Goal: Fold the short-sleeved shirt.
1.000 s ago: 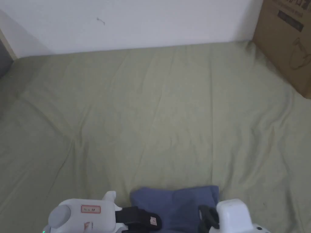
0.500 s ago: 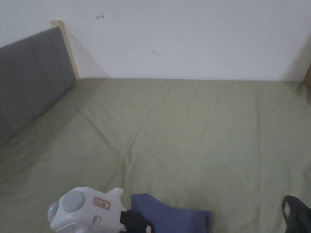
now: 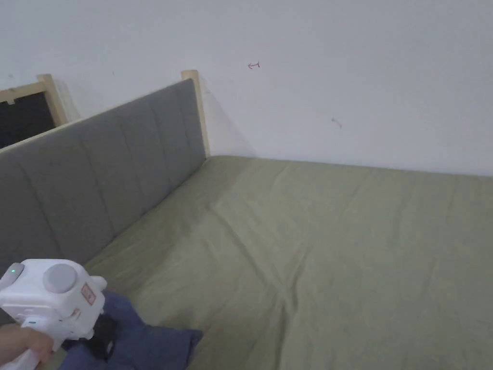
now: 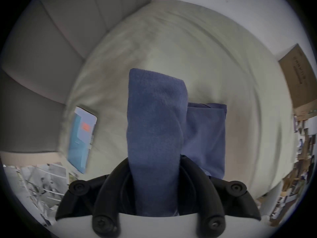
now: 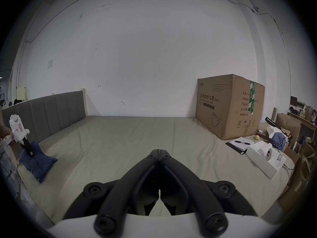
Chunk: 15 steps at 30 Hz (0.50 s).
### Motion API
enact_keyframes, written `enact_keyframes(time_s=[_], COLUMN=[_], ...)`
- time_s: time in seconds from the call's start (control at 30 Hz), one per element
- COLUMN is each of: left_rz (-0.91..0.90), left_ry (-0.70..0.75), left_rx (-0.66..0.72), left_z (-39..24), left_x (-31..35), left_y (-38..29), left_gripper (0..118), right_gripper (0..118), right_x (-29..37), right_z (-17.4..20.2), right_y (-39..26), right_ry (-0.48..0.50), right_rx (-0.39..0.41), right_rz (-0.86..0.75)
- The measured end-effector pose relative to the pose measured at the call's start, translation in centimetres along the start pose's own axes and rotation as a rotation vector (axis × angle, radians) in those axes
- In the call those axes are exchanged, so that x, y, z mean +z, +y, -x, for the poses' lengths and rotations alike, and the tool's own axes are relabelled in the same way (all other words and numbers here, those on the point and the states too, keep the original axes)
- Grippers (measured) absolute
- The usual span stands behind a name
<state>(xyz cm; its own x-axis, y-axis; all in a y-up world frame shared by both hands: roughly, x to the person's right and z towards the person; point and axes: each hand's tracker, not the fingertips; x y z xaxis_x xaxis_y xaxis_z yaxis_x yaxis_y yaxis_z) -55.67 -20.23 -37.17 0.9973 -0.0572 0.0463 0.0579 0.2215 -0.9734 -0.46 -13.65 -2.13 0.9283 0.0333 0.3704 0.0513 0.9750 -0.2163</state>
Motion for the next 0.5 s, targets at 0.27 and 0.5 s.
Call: enact_keyframes(time_s=[0.27,0.5], left_rz=[-0.106,-0.205], left_ry=[0.046,-0.131], left_rx=[-0.065,0.072], left_z=[0.7,0.5], left_x=[-1.3,2.8], left_y=[-1.7,-3.7], left_gripper=[78,114], right_gripper=[0,0], right_x=[-1.5,-1.9], right_z=[1.6,2.6], right_y=[-0.7,-0.9], right_ry=[0.052,0.094], right_rx=[0.037,0.04], right_rz=[0.099,0.163])
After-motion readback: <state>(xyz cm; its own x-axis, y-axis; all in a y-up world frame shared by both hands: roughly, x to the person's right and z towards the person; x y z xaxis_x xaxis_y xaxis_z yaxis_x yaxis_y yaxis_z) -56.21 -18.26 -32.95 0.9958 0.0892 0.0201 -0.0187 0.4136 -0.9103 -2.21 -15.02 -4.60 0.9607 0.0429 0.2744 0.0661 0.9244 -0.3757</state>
